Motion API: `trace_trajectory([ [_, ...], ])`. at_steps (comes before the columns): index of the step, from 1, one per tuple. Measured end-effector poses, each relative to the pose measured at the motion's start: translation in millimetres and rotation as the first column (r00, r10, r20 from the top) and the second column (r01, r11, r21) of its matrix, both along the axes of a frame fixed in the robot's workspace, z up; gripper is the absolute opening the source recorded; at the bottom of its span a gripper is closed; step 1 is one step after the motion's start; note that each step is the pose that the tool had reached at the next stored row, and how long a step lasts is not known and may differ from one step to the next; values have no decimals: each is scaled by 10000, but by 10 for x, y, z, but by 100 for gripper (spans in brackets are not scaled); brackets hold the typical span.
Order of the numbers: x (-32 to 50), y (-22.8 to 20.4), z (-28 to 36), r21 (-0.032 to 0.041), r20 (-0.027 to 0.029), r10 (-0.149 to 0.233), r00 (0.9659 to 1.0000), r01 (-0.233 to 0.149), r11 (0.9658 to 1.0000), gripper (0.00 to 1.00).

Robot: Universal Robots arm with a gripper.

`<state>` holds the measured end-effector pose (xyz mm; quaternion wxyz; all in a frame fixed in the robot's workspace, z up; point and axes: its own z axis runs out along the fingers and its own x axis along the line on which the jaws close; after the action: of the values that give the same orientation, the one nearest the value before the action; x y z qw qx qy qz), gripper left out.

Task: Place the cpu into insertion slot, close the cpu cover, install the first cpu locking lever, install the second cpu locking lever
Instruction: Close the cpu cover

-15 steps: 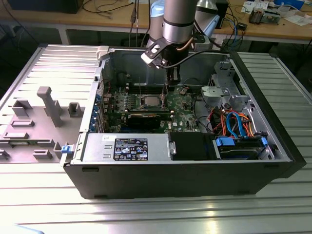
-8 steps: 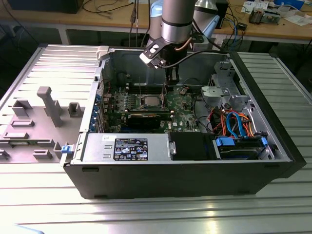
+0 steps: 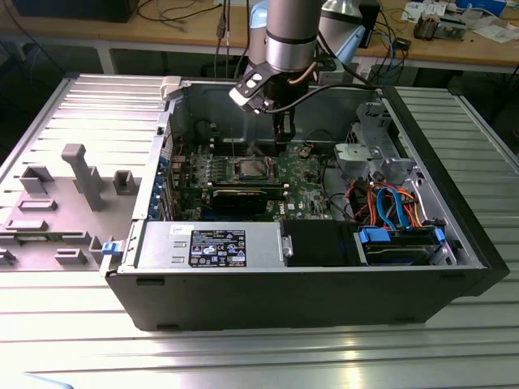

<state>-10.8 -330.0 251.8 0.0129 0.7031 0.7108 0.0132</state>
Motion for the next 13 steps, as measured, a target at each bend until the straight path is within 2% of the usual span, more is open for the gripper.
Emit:
trace_trajectory([
  [13, -54, 0, 0, 0, 0, 1, 10000, -1, 10000, 11],
])
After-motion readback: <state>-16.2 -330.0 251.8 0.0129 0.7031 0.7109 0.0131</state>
